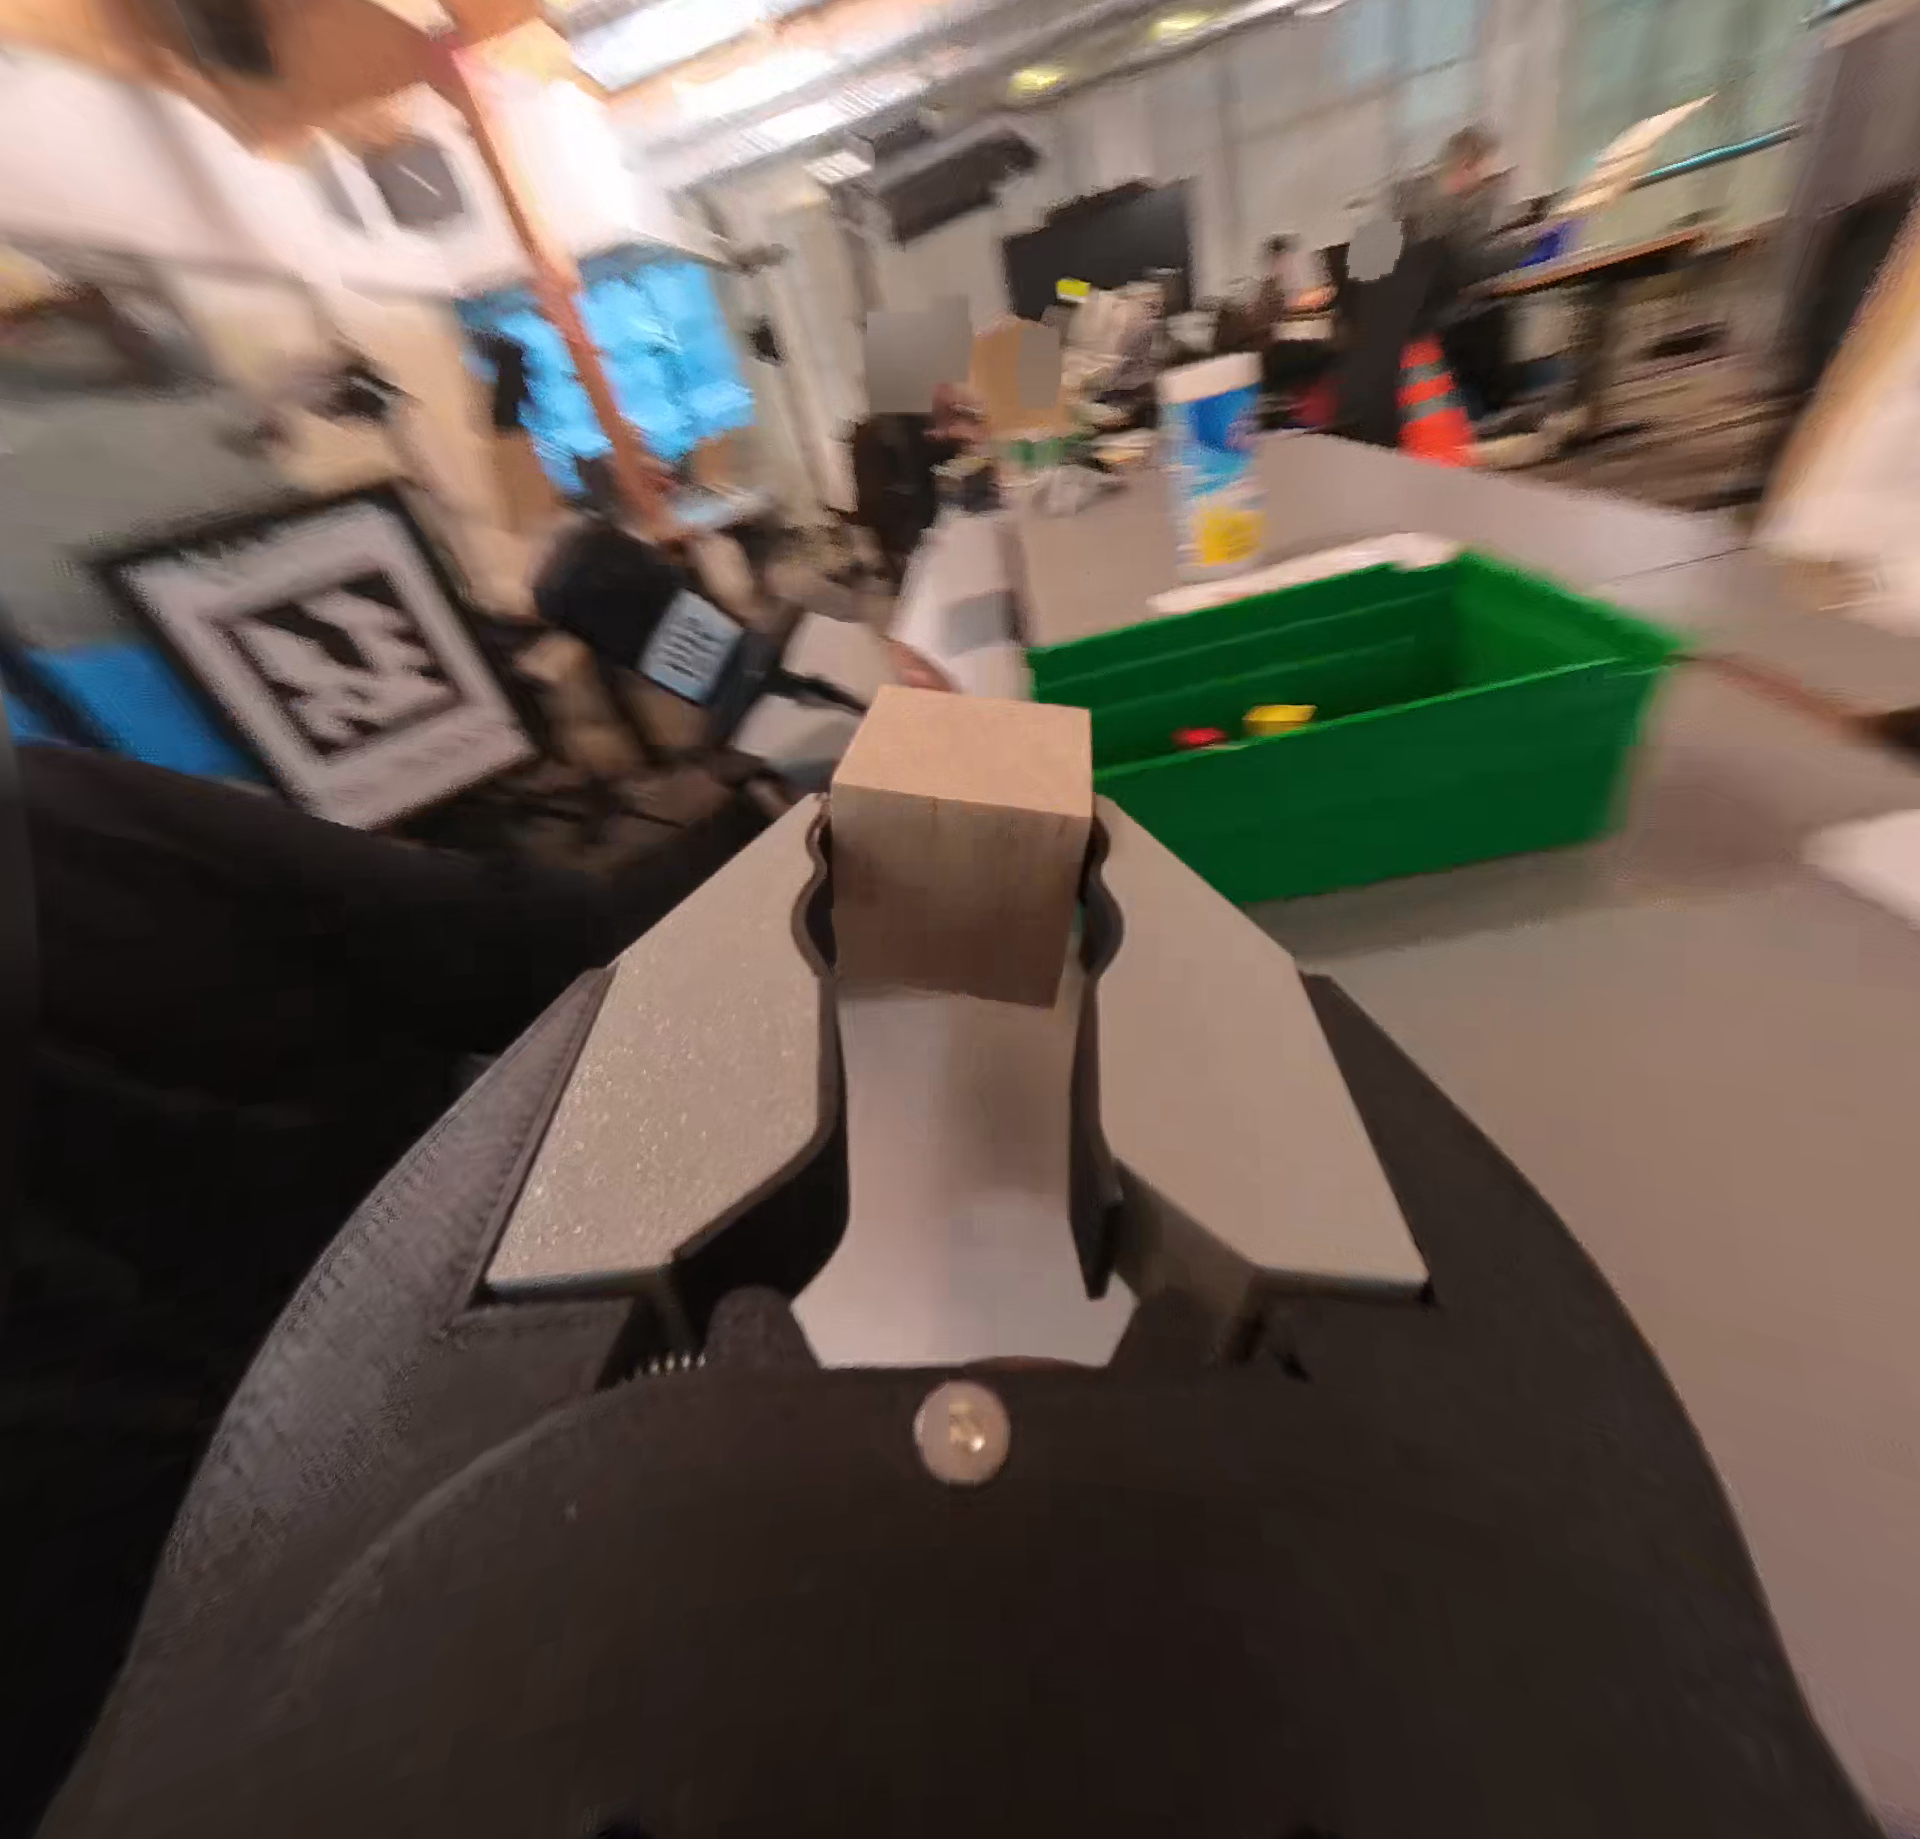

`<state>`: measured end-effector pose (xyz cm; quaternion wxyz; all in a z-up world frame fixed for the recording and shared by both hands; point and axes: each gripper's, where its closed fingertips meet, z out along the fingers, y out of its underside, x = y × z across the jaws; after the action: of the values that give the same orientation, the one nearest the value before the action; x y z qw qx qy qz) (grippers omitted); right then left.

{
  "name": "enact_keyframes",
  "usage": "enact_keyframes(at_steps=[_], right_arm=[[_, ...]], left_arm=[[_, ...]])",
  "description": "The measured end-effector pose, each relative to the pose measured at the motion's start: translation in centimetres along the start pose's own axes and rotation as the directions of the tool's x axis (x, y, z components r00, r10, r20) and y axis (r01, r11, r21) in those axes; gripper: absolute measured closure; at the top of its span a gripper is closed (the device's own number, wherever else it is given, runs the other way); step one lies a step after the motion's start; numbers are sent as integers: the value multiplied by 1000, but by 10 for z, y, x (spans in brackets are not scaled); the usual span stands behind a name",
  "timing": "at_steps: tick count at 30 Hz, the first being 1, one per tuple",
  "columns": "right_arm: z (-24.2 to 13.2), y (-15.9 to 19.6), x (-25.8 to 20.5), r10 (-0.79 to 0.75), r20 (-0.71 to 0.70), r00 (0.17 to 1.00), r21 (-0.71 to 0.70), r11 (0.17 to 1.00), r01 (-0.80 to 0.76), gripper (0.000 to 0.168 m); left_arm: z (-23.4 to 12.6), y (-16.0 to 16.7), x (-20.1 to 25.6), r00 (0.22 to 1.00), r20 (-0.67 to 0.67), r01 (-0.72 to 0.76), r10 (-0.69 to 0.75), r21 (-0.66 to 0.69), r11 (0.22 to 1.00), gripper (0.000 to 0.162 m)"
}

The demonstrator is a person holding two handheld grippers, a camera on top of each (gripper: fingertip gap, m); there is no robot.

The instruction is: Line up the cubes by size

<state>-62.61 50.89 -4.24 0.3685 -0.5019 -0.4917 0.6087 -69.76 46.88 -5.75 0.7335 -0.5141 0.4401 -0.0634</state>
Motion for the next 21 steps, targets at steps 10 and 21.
enact_keyframes(at_steps=[10,21], right_arm=[[-198,55,139,-568,-350,745,-869,494,-31,124],[-222,149,184,-440,-134,888,-988,132,-83,123]], left_arm=[[-48,69,21,999,-38,-32,22,-293,955,158],[-55,86,33,994,-112,-60,19,-380,923,150]])
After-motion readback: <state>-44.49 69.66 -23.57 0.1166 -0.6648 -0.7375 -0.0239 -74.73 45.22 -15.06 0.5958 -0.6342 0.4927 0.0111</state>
